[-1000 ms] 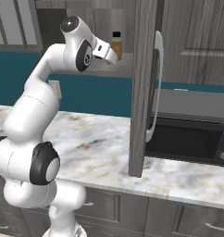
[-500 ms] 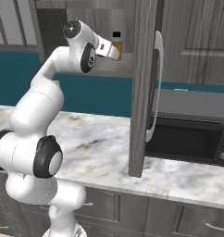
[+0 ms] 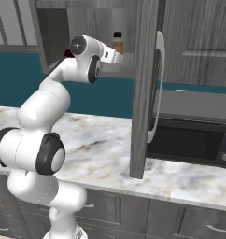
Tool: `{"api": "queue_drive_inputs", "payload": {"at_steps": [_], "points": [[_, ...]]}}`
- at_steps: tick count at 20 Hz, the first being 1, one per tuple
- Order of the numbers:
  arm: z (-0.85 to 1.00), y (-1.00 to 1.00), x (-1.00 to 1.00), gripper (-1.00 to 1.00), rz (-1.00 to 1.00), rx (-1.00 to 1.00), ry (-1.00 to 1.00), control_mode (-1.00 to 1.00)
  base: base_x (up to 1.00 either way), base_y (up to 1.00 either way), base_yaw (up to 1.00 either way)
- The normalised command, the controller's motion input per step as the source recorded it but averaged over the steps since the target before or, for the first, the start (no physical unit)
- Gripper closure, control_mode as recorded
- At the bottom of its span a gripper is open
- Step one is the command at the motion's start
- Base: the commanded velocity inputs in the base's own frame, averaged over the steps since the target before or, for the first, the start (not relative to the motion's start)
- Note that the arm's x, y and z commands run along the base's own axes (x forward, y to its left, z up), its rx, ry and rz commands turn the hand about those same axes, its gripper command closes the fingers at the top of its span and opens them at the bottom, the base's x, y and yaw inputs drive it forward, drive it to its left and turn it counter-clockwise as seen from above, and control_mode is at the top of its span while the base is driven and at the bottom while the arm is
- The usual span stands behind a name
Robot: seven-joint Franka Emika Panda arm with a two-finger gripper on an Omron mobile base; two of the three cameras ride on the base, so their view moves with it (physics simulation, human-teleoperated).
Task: Take the cinnamon bottle from the cabinet and place it on the dining table, next to the plate with the cupcake. Then take the chocolate from the dining counter and place it on the cupcake plate.
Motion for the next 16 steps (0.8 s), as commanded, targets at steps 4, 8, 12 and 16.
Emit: {"api": "queue_drive_inputs", "payload": {"at_steps": [4, 8, 12, 16], "points": [[0.14, -0.01, 0.16, -1.0, 0.0, 0.0, 0.13, -1.0, 0.0, 0.0, 0.0], [0.12, -0.01, 0.1, -1.0, 0.0, 0.0, 0.16, -1.0, 0.0, 0.0, 0.0], [0.06, -0.03, 0.1, -1.0, 0.0, 0.0, 0.14, -1.0, 0.0, 0.0, 0.0], [-0.01, -0.07, 0.11, -1.0, 0.0, 0.0, 0.08, -1.0, 0.0, 0.0, 0.0]]}}
